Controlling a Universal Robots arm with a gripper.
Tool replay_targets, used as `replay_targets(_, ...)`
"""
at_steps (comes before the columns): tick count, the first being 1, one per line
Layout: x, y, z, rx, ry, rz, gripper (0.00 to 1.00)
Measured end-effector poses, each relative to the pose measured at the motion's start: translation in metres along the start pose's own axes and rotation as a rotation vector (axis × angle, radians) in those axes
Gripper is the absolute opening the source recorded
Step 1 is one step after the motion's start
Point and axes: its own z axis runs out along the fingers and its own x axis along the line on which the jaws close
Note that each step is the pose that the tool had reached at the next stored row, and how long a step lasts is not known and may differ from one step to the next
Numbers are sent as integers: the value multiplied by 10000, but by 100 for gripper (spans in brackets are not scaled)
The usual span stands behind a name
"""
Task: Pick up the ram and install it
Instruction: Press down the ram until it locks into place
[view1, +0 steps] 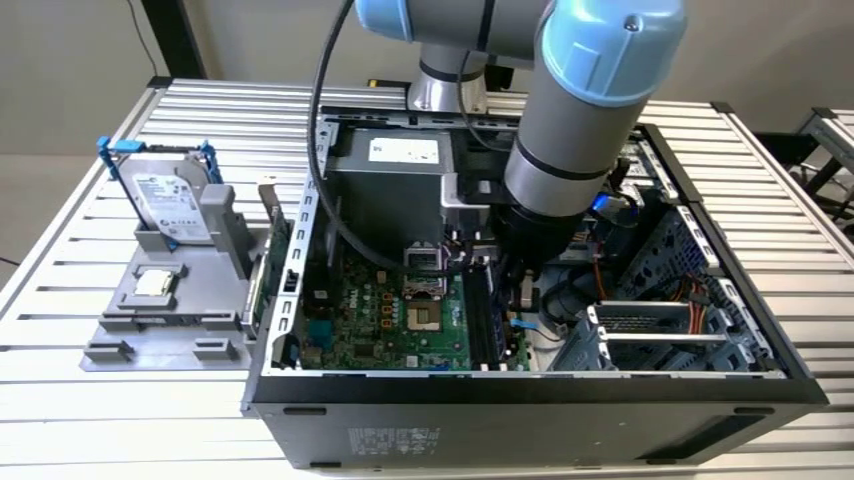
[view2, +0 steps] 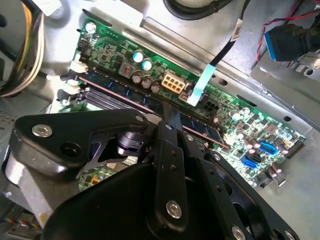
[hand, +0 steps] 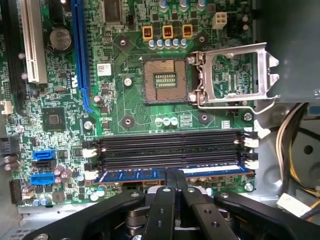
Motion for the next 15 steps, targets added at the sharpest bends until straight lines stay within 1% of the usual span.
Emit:
replay_targets(4,12,-1,68,-3,9,45,0)
replay_targets(5,11,3,67,-8,15,50,0)
replay_targets(6,8,8,44,-6,13,52,0)
replay_targets(7,7,9,15,-2,-18,51,0)
replay_targets(8,4,9,-25,-1,-36,51,0)
replay_targets(9,6,11,-79,-5,-14,51,0)
replay_targets(15,1,14,-352,-5,-10,53,0)
